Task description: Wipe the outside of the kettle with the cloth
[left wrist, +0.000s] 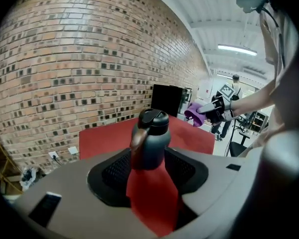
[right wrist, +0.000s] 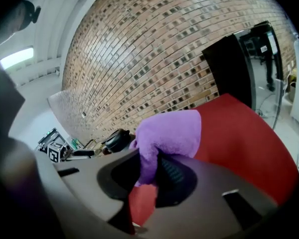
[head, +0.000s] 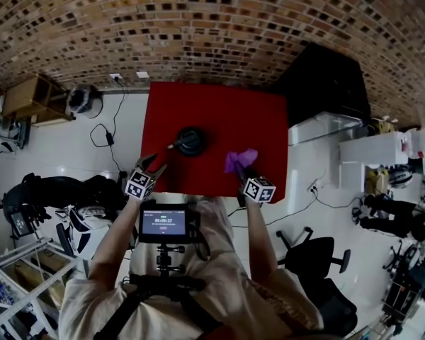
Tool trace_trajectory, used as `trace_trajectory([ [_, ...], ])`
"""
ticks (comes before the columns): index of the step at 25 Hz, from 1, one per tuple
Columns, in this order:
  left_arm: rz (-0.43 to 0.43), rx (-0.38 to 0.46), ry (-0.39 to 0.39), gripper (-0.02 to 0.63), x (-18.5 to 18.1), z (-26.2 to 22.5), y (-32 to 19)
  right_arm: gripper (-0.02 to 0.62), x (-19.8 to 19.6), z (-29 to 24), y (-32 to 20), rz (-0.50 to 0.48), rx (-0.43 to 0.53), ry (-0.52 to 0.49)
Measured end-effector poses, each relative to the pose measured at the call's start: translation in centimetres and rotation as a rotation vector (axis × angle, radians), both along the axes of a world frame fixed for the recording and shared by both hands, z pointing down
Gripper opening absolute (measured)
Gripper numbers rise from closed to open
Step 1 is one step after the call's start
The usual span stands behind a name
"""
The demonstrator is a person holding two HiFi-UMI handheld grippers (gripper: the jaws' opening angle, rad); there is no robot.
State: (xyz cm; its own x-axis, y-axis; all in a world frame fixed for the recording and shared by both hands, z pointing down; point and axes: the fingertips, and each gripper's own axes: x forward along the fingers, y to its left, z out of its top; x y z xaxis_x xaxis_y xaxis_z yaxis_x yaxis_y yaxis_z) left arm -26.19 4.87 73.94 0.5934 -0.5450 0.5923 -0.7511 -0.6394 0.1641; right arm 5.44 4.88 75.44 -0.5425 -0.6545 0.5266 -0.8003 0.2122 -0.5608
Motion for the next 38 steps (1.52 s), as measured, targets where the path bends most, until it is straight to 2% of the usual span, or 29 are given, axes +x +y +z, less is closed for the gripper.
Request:
trace_trajectory([
  [3,0.027,0.018,-0.019,0.210,1.2,0.8,-1.7,0.080,-0.3,-0.8,-0.1,-0.009,0.020,-0.005],
  [8,-0.023,0.030,-0.046,0.210,1.3,1.9,-3.9,0.080,-0.6,-1.6,0.7,-0.010,0.019,0.006],
  [11,-0.012,0.012,-0.046,0.236,1.7,2.6,-4.8,0.081,-0.9,-1.8,1.2,-0.015,0.010,0.014],
  [16,0.061,-0.023,-0.064,0.238,3.3,4.2,-6.2,0.081,-1.5,-2.0,1.9,-0.041,0.000,0.013],
  [20,0.067,-0.042,-0.094,0.238,3.6,5.1,-7.1,0.081,-1.7,-2.4,2.4,-0.042,-0.012,0.002],
  [24,0.076,-0.082,-0.051,0.238,3.9,5.2,-7.1,0.081,-1.1,-1.8,2.8,-0.036,-0.026,0.004],
  [27,0.104,-0.110,-0.026,0.164,4.2,5.1,-6.7,0.081,-0.7,-1.7,2.6,-0.036,-0.026,0.008],
  [35,0.139,-0.104,-0.152,0.140,4.2,5.9,-6.8,0.081,1.0,-2.7,1.2,-0.054,-0.023,0.012],
  [38,0.150,-0.120,-0.221,0.130,4.4,6.1,-6.3,0.081,1.4,-3.1,0.5,-0.078,-0.024,0.007],
])
